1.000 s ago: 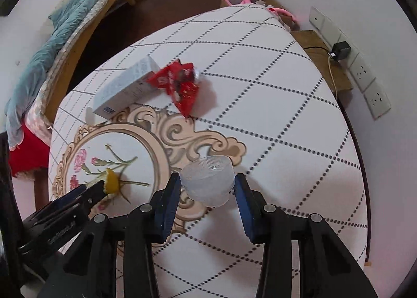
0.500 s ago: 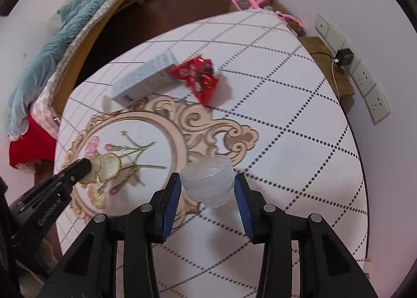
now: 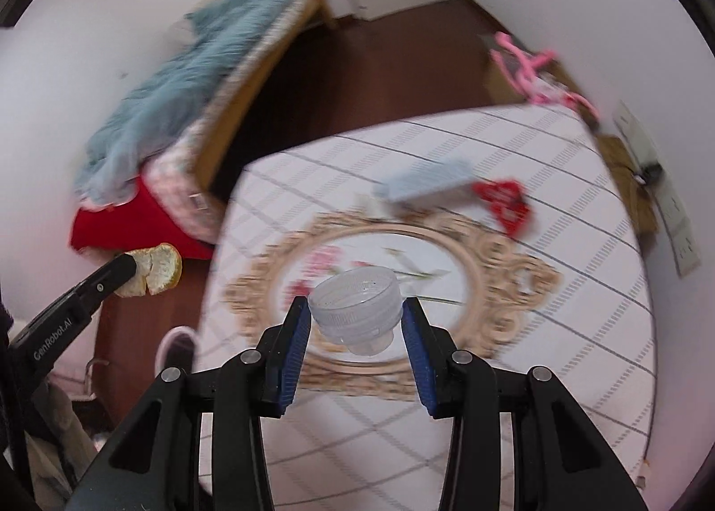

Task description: Collect trash

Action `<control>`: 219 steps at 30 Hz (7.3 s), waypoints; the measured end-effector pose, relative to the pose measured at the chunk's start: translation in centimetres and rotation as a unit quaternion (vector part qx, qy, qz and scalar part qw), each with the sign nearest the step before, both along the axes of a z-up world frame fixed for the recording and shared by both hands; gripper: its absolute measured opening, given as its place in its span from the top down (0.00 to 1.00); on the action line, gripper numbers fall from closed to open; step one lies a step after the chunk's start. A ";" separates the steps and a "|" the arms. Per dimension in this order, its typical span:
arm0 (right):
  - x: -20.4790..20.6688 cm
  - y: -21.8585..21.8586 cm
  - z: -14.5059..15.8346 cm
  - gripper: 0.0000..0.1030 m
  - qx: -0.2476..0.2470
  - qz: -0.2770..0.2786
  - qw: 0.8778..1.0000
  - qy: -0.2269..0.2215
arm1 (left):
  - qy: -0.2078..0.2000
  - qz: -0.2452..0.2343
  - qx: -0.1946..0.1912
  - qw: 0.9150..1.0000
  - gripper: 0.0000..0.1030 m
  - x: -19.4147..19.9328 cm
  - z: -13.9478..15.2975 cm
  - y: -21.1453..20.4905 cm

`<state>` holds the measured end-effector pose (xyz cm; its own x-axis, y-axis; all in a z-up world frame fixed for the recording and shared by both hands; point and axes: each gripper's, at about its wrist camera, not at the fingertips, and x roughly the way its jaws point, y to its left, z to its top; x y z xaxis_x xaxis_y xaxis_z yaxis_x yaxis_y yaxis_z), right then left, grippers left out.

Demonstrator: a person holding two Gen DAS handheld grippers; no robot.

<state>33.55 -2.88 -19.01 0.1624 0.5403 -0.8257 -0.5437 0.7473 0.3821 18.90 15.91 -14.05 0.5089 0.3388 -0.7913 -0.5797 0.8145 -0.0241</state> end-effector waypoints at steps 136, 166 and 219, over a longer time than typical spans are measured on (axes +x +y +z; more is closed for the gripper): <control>21.0 -7.3 -14.4 0.88 -0.144 -0.107 0.979 0.100 | 0.216 -0.357 0.021 0.909 0.67 29.3 -17.9 -11.4; -7.7 6.1 4.3 0.90 0.029 0.085 0.996 0.008 | 0.013 0.044 0.055 0.997 0.68 -7.7 3.0 1.7; -29.7 40.5 -15.3 0.00 -0.152 0.320 0.934 0.039 | 0.119 0.315 -0.097 0.937 0.00 -34.2 -14.1 25.0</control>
<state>3.89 37.64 -34.28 -0.1808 0.2447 -0.9526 -0.8961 0.3582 0.2621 -15.32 40.96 -28.14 0.0587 0.3510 -0.9346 -0.9513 0.3034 0.0542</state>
